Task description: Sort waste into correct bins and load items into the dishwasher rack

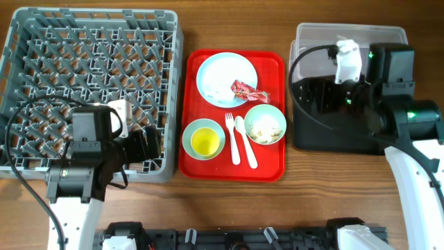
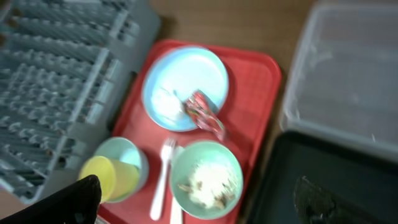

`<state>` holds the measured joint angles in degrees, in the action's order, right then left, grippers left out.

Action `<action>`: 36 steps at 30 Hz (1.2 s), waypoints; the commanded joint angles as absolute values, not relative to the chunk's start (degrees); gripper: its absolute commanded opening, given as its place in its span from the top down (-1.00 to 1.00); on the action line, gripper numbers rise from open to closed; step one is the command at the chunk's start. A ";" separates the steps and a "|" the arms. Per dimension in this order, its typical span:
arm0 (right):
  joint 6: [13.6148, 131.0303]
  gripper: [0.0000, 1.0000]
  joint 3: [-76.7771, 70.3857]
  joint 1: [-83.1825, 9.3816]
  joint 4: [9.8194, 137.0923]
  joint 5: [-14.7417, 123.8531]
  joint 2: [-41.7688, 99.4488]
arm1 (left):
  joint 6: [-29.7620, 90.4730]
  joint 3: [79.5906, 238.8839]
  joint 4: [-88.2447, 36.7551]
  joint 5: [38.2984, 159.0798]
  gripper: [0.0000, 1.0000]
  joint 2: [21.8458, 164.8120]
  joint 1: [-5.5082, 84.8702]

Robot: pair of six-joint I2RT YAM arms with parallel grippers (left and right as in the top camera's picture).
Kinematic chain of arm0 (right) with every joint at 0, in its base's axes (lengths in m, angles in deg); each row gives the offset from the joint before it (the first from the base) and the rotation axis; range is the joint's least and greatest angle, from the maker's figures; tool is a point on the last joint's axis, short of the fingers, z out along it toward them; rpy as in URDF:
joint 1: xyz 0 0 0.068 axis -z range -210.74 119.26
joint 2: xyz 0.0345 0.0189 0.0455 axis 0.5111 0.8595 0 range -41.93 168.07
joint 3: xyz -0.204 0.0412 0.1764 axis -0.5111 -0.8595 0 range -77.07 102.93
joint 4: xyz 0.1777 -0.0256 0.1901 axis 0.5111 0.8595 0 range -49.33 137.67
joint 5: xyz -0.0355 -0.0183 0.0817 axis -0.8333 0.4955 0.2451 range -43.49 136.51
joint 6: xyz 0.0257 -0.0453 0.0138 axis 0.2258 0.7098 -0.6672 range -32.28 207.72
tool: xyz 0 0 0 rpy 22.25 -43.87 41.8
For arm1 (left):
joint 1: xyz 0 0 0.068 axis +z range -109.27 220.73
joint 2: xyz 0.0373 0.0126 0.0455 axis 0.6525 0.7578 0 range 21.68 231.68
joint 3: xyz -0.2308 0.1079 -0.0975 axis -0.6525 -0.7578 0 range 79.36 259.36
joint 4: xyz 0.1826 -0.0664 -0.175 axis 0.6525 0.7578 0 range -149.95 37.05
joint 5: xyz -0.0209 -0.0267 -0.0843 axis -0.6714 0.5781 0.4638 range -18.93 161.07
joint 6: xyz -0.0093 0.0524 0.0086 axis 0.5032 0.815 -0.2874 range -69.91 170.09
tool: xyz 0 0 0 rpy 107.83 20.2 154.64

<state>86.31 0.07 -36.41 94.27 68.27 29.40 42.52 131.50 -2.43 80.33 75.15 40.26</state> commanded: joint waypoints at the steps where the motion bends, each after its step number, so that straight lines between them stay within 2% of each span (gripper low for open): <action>1: 84.85 -0.99 6.13 -41.11 94.27 65.47 31.65 | 43.22 132.70 -2.22 80.39 -1.00 72.73 40.37; 7: 84.63 -0.99 10.72 -49.83 91.96 60.49 39.74 | 43.22 132.70 -2.22 80.42 -1.00 71.92 40.37; 17: 84.56 -1.00 11.11 -61.11 78.87 55.13 59.34 | 43.24 132.68 -2.24 80.42 -1.00 71.92 40.37; 26: 76.21 -0.99 11.11 -63.42 76.24 51.18 72.91 | 43.24 132.68 -2.24 80.42 -1.00 71.92 40.37; 36: 72.08 -0.94 11.09 -63.42 73.40 50.13 78.29 | 43.24 132.68 -2.22 80.44 -1.00 71.92 40.37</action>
